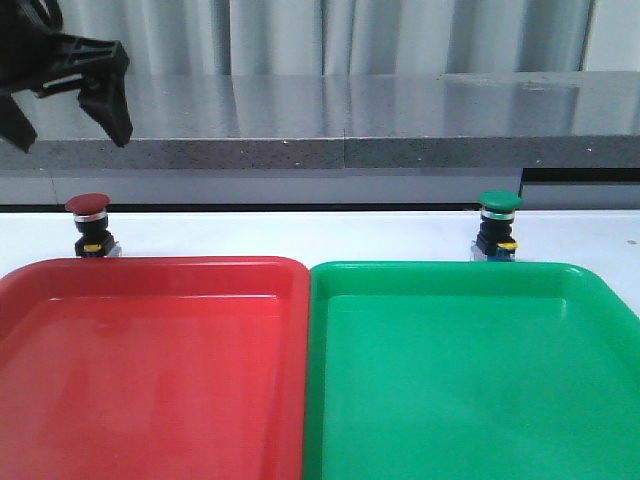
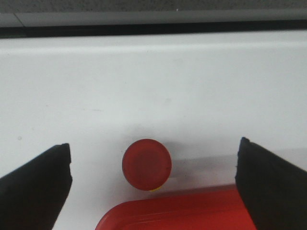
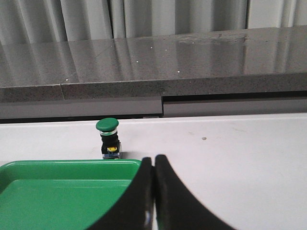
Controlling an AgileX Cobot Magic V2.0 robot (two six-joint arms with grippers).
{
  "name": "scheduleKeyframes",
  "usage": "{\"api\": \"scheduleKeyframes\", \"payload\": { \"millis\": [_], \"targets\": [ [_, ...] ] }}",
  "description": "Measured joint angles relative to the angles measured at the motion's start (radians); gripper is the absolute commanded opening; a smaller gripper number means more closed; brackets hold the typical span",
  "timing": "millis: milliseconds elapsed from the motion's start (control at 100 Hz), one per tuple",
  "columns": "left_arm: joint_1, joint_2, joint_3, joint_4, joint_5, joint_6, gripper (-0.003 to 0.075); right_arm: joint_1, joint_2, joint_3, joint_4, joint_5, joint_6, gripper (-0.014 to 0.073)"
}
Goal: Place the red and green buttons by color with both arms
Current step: 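Lower the left gripper over the red-capped button and close on it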
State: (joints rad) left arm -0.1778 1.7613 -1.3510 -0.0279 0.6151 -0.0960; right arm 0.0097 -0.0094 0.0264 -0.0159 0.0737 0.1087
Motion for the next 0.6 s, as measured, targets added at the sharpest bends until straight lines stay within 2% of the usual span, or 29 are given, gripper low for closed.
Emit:
{"api": "scheduleKeyframes", "payload": {
  "millis": [450, 600],
  "targets": [
    [0.000, 0.126, -0.001, 0.000, -0.012, 0.000, 0.0657, 0.000, 0.000, 0.000, 0.000, 0.000, 0.000, -0.0067],
    [0.000, 0.141, -0.001, 0.000, -0.015, 0.000, 0.0588, 0.000, 0.000, 0.000, 0.000, 0.000, 0.000, -0.0067]
  ]
}}
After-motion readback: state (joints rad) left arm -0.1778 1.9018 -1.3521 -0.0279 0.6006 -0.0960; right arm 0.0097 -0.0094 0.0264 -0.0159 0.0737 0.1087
